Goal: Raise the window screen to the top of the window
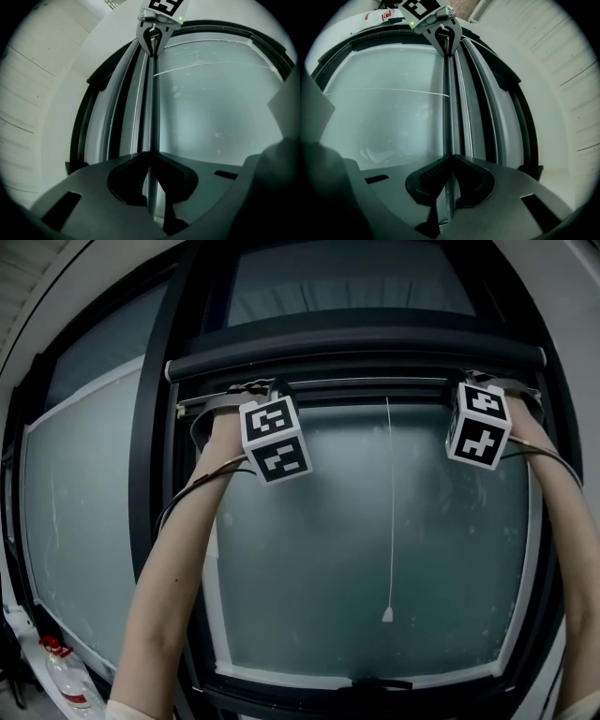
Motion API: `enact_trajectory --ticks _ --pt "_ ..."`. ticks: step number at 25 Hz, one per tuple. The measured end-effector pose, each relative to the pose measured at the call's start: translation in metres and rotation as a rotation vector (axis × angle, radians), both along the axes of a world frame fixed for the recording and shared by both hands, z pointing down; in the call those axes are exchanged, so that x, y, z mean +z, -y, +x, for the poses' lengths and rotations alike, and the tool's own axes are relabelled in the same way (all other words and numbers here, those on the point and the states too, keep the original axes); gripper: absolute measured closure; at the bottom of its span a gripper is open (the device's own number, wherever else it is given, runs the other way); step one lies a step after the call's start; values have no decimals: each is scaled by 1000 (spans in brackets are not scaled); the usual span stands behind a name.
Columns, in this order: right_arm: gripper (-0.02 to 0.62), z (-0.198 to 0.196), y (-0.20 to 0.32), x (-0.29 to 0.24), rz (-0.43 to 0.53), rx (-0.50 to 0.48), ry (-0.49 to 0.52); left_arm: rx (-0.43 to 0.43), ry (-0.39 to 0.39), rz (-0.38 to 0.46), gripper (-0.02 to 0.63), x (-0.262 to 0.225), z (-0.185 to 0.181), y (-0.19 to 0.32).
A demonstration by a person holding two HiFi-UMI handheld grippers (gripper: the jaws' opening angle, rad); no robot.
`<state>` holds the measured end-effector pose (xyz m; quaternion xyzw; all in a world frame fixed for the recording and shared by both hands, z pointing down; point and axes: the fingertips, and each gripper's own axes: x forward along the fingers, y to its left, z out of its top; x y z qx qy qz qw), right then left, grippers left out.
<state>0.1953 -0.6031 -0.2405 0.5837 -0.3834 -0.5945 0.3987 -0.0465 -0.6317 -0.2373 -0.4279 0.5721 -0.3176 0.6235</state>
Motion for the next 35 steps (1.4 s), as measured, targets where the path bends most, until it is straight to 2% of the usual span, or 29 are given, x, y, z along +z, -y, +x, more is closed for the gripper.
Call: enact_trajectory --ticks 6,10,12,17,19,20,21,23,24,26,29,32,35 --pt "578 1 2 -42 73 -15 6 -5 -16 68 587 -42 -3 -1" --pt "577 4 0 -53 110 -20 2 6 -16 106 587 -53 1 -2" --pt "575 3 0 -55 99 -41 -1 24 -2 109 586 -54 0 -1" --pt "575 2 1 -53 -8 -77 3 63 23 65 587 -51 -2 0" --pt "575 2 -1 -54 15 -93 20 90 -14 91 587 -53 -2 -2" --pt "574 3 -4 -56 53 -120 51 136 -70 110 584 -56 -2 -6" --pt "569 4 -10 -59 106 -171 109 210 -155 124 580 -59 -2 -12" --pt "566 7 -24 -58 203 -341 297 409 -377 106 603 -51 0 -27" --pt "566 7 -30 -49 221 -438 402 511 -477 79 603 -40 3 -33" --pt "566 7 -37 -17 203 -613 582 656 -600 33 603 -8 12 -44" --pt "566 4 -52 56 165 -820 774 752 -706 -24 603 62 23 -50" --pt "566 0 -69 146 130 -944 929 835 -810 -130 603 151 32 -49" --pt "589 -12 -77 244 54 -999 1094 820 -751 -287 603 258 48 -42"
